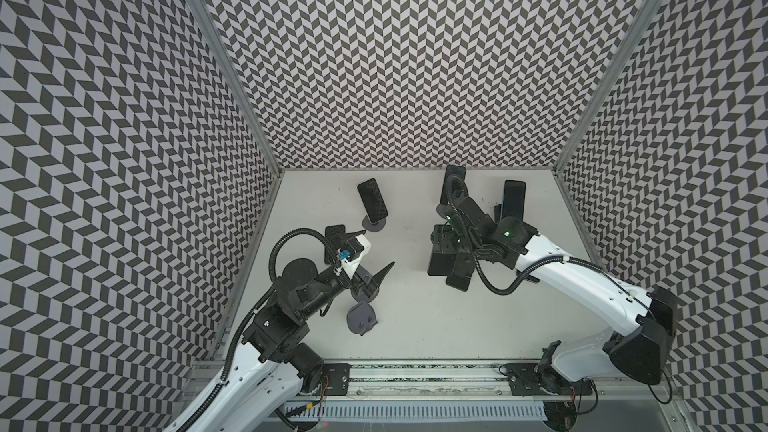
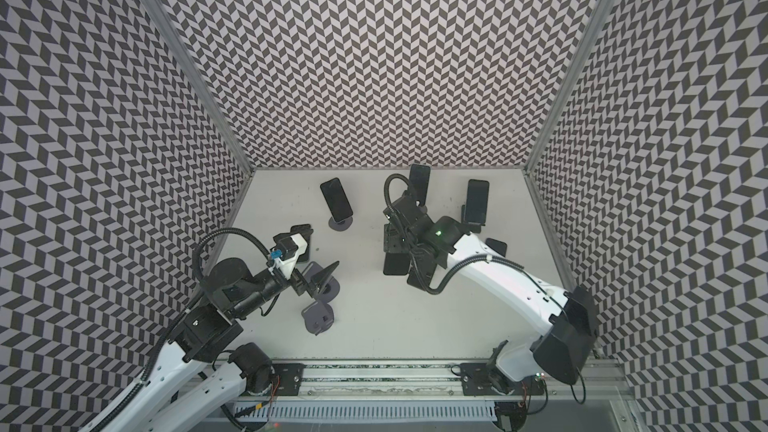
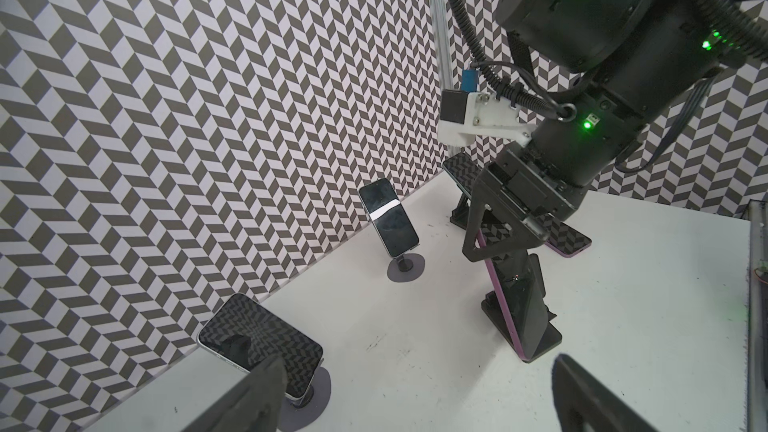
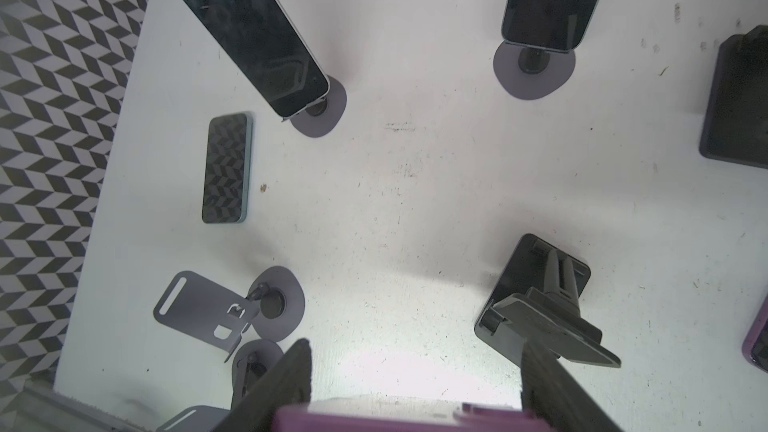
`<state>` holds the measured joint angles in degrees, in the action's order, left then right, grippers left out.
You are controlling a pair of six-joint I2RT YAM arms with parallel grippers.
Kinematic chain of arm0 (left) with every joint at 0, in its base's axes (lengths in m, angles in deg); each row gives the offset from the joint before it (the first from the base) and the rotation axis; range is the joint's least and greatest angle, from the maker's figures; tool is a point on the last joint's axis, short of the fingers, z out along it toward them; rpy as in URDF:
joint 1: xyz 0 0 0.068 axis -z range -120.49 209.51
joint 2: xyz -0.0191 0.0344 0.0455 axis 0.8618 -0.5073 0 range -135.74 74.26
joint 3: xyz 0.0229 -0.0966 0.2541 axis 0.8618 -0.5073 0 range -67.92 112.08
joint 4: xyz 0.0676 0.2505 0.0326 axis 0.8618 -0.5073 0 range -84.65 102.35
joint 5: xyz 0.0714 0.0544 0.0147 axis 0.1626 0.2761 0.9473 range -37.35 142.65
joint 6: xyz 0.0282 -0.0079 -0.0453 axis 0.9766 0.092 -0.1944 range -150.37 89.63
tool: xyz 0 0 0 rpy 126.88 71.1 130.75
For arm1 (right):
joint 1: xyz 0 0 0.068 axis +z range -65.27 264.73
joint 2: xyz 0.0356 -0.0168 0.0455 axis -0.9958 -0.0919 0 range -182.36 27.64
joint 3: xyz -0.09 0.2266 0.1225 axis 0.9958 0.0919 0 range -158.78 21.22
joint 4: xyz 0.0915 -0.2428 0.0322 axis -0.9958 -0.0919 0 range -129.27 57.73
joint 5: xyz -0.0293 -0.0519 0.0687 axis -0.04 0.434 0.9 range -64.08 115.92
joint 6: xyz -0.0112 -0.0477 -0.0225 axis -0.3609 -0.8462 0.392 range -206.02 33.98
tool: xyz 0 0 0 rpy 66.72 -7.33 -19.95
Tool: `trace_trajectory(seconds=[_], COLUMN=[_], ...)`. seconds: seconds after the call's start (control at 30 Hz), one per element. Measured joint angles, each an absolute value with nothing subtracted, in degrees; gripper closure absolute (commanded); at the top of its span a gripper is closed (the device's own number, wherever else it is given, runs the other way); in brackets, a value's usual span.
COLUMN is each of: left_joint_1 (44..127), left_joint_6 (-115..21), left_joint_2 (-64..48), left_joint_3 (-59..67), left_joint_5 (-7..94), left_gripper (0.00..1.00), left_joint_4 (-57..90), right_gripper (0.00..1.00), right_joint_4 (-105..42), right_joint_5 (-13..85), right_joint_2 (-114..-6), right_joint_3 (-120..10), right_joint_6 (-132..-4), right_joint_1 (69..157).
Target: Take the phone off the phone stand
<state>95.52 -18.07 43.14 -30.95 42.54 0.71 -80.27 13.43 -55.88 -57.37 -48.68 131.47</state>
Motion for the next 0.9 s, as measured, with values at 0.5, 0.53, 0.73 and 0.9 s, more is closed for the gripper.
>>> trace_trajectory(seconds=[0.5,0.53,0.73,0.9], left_joint_1=[95.52,95.52,95.52,95.52], left_joint_6=[-18.29,-18.27,-18.79,-20.04], left_joint_2=[44.39,44.39,44.50,44.63], left_joint_3=[-27.60,-27.60,-27.41,-26.14], left_joint_5=[42.98,42.98,42.98,43.02], left_gripper=[0.00,0.00,0.00,0.00], left_joint_4=[-5.58,-5.93,-7.66,-9.41], right_gripper=[0.92,0.92,0.92,0.92], right_joint_4=[-80.69,-80.71,-81.13,-81.69], right_joint_5=[23.35,23.98,27.28,29.84], right_joint_2=[-64.10,-64.67,-67.25,-68.65], right_joint_3=[-59.88,-60.26,-62.03,-62.44], right_joint_6=[-50.03,-50.03,-50.12,-50.49], right_joint_1=[131.54,131.54,131.58,131.58])
